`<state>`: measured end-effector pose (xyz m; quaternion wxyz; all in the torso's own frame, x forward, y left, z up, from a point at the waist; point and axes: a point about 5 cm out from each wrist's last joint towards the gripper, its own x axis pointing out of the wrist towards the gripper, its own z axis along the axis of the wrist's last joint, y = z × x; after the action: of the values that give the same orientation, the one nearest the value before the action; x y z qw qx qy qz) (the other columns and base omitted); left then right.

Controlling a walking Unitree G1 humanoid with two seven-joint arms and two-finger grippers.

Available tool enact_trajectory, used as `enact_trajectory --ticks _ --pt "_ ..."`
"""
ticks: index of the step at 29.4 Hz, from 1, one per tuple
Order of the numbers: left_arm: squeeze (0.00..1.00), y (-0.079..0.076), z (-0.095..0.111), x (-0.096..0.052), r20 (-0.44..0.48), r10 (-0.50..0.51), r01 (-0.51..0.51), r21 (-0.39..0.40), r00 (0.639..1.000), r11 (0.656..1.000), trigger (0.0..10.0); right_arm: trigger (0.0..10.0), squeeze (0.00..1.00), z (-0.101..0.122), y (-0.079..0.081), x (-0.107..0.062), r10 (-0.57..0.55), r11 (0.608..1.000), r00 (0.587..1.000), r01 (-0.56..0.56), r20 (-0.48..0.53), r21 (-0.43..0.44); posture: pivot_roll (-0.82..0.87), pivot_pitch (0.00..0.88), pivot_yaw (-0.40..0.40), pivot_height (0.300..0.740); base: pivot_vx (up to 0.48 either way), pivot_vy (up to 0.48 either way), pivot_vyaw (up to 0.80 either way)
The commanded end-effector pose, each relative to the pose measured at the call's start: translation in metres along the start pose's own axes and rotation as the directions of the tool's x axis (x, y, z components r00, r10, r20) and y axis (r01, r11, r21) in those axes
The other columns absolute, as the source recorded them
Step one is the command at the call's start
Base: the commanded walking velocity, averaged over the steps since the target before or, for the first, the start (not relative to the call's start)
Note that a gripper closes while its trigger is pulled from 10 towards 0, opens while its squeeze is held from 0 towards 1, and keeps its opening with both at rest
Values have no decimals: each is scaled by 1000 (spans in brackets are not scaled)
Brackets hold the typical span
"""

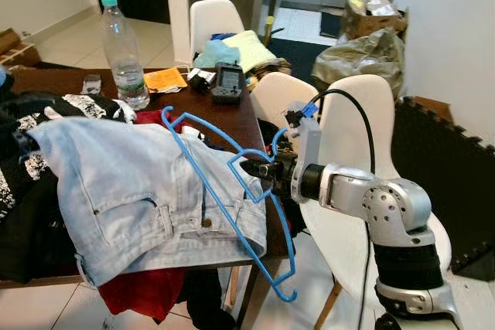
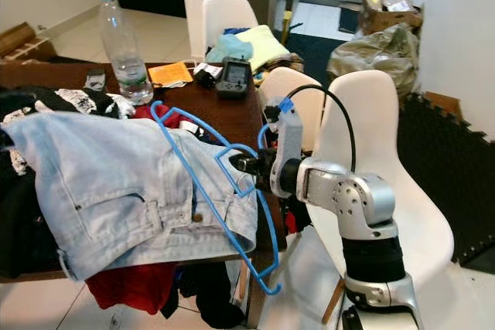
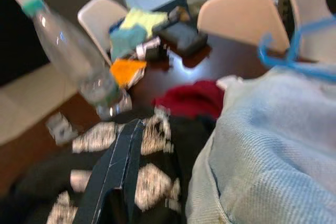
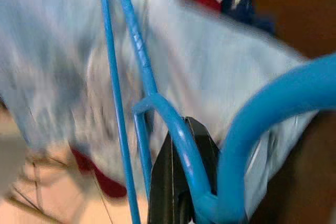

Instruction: Hang hanger

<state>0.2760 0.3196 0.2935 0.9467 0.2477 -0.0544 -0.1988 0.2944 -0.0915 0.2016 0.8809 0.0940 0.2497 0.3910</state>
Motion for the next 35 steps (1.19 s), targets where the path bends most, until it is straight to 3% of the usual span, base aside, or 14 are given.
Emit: enact_trajectory --ticks 1,7,8,11,13,14,16,20,23,28,30,35 --pt "0 -3 -6 5 -13 5 -5 -4 1000 1000 10000 10000 0 -11 7 4 2 1000 997 -3 -75 -18 143 59 -58 740 0 0 0" --pt "0 -8 -11 17 -12 26 -26 10 1000 1000 10000 10000 0 -24 20 11 20 1000 989 -22 -143 -13 141 61 -58 740 0 0 0" --pt "0 -10 -13 25 -4 46 -46 13 999 999 10000 10000 0 -24 24 13 22 1000 988 -21 -151 12 134 62 -55 740 0 0 0" --pt "0 -10 -13 25 -4 46 -46 13 999 999 10000 10000 0 -24 24 13 22 1000 988 -21 -151 12 134 62 -55 740 0 0 0" --pt "0 -21 -13 50 43 81 -81 0 996 997 10000 10000 0 -17 24 21 -8 997 990 19 -143 74 123 64 -54 740 0 0 0" --pt "0 -21 -13 50 43 81 -81 0 996 997 10000 10000 0 -17 24 21 -8 997 990 19 -143 74 123 64 -54 740 0 0 0" --pt "0 -36 -6 70 106 69 -66 -25 992 997 10000 10000 0 -8 19 29 -79 987 992 92 -100 130 120 66 -51 740 0 0 0" --pt "0 -42 -3 77 131 60 -55 -37 990 998 10000 10000 0 -4 17 32 -112 982 990 124 -85 143 118 67 -49 740 0 0 0" --pt "0 -51 10 92 206 53 -41 -60 977 997 10000 10000 0 0 21 48 -181 974 981 189 -70 123 122 69 -40 740 0 0 0" --pt "0 -55 22 102 255 65 -48 -73 965 996 10000 10000 0 0 35 64 -186 979 979 192 -78 66 132 71 -42 740 0 0 0" --pt "0 -59 29 111 287 85 -60 -95 954 994 10000 10000 0 -9 48 78 -180 984 975 180 -128 -11 136 71 -50 740 0 0 0" --pt "0 -66 33 117 304 82 -50 -110 949 993 10000 10000 0 -20 51 87 -191 981 967 184 -169 -54 143 70 -57 740 0 0 0"
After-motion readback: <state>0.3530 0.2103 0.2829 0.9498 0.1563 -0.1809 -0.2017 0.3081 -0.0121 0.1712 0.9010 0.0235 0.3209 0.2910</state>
